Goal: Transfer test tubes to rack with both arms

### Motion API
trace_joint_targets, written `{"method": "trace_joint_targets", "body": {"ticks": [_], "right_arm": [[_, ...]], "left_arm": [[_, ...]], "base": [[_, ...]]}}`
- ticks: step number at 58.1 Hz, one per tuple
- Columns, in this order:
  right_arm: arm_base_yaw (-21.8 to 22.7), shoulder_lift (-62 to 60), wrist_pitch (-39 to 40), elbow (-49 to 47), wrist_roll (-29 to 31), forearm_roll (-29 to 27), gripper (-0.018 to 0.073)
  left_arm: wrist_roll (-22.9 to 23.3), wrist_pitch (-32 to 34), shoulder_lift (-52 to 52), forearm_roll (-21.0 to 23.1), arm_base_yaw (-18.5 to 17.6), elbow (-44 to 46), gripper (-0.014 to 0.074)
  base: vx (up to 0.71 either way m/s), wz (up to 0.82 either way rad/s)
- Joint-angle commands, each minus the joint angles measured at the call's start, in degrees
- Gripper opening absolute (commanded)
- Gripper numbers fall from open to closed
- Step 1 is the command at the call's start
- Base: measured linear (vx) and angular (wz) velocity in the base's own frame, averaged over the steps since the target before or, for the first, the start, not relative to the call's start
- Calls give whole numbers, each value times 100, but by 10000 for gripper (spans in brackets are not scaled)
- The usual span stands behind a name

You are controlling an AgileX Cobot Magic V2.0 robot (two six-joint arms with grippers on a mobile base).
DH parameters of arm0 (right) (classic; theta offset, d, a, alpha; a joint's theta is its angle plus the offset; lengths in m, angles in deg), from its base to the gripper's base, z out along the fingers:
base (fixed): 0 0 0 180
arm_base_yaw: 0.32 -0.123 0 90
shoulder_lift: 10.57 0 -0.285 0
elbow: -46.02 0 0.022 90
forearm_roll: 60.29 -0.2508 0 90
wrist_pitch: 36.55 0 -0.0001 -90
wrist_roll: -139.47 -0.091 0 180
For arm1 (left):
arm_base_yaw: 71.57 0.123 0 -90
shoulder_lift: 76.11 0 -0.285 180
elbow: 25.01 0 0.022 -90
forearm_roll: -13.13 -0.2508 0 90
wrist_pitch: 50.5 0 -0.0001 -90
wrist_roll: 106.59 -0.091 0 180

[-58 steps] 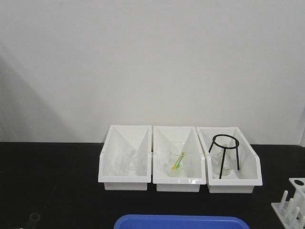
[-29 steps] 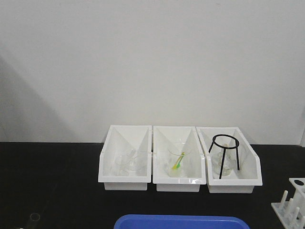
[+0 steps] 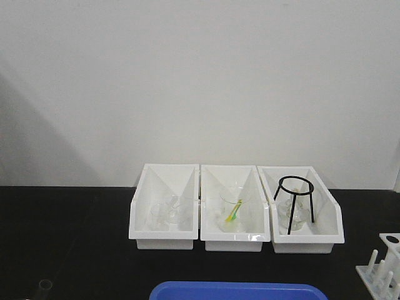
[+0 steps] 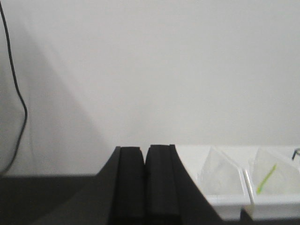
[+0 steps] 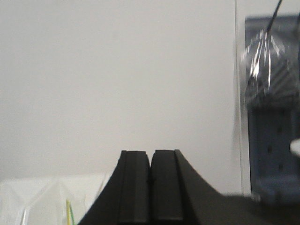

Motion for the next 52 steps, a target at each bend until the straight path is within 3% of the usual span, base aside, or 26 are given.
{"method": "trace_joint_targets", "body": {"ticks": [1, 8, 16, 32, 42, 52], "right_arm": [[-4, 651, 262, -1223, 63, 273, -7], [-4, 1755, 162, -2418, 63, 422, -7], [-4, 2733, 157, -3151, 17, 422, -7], [-4, 3625, 57, -3255, -36, 417, 0], [-10, 3654, -195, -3255, -51, 423, 61], [-10, 3654, -408, -3255, -51, 423, 243]], "left_arm": [[-126, 345, 485, -225, 8, 1014, -20], [-126, 345, 1676, -278, 8, 2068, -20], [-159, 252, 2830, -278, 8, 2830, -20], [-370, 283, 4071, -278, 3, 3152, 6], [-370, 266, 4272, -278, 3, 3152, 111], [-882, 232, 4363, -278, 3, 3152, 320]], "base": [[0, 0], [0, 0], [0, 0], [0, 0], [0, 0], [0, 0]]}}
